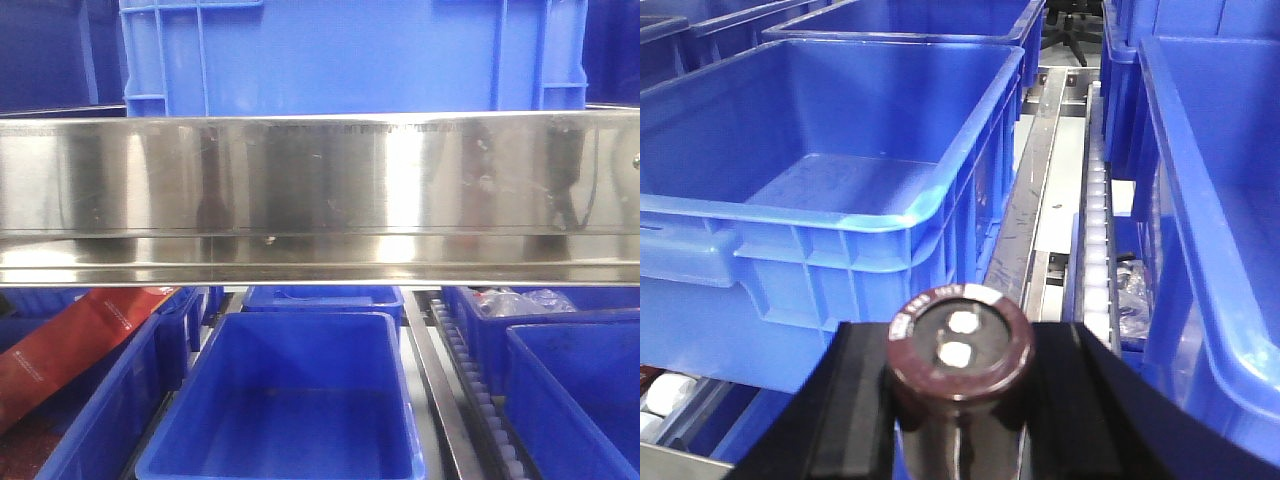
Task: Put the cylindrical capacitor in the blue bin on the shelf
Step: 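Lower the left gripper into a blue bin and release the orange cylinder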
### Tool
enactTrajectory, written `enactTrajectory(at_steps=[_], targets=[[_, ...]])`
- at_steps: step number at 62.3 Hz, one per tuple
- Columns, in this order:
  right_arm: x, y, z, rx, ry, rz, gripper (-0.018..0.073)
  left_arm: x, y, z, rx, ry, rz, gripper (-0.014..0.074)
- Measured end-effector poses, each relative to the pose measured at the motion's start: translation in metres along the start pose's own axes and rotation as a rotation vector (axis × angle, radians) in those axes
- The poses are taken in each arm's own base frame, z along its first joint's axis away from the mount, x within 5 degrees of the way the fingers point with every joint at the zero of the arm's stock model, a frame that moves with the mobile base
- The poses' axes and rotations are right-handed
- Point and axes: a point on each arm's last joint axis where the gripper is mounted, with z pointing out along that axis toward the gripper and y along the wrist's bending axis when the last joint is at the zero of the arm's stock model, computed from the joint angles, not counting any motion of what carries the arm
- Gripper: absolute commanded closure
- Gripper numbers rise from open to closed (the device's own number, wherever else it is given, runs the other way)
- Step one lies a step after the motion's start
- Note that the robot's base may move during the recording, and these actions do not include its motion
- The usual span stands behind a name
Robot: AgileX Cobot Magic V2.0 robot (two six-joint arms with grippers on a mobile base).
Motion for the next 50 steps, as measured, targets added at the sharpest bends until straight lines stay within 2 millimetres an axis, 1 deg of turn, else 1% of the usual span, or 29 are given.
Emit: enactTrajectory(at_steps=[7, 12, 15, 17, 20, 25, 30, 37, 43, 48, 50], targets=[[0.000, 0.000, 0.000, 0.000, 0.000, 0.000, 0.0713, -0.027, -0.006, 0.034, 0.098, -0.001, -0.001, 0.0708], [0.000, 0.000, 0.000, 0.000, 0.000, 0.000, 0.0713, -0.040, -0.013, 0.063, 0.154, 0.009, 0.009, 0.0708], [0.000, 0.000, 0.000, 0.000, 0.000, 0.000, 0.0713, -0.048, -0.018, 0.075, 0.176, 0.003, 0.017, 0.0708], [0.000, 0.000, 0.000, -0.001, 0.000, 0.001, 0.0713, -0.051, -0.021, 0.084, 0.190, 0.005, 0.022, 0.0708], [0.000, 0.000, 0.000, -0.001, -0.002, 0.001, 0.0713, -0.055, -0.028, 0.103, 0.215, 0.018, 0.030, 0.0708], [0.000, 0.000, 0.000, -0.001, -0.002, 0.001, 0.0713, -0.061, -0.040, 0.125, 0.249, 0.022, 0.042, 0.0708], [0.000, 0.000, 0.000, -0.001, -0.002, 0.001, 0.0713, -0.061, -0.051, 0.153, 0.279, 0.043, 0.049, 0.0708], [0.000, 0.000, 0.000, -0.001, -0.002, 0.001, 0.0713, -0.052, -0.063, 0.191, 0.303, 0.091, 0.055, 0.0708], [0.000, 0.000, 0.000, -0.001, -0.002, 0.001, 0.0713, -0.041, -0.066, 0.213, 0.308, 0.133, 0.053, 0.0701], [0.000, 0.000, 0.000, -0.001, -0.002, 0.001, 0.0713, -0.028, -0.068, 0.231, 0.309, 0.177, 0.052, 0.0632], [0.000, 0.000, 0.000, -0.001, -0.002, 0.001, 0.0713, -0.024, -0.069, 0.237, 0.310, 0.192, 0.051, 0.0582]])
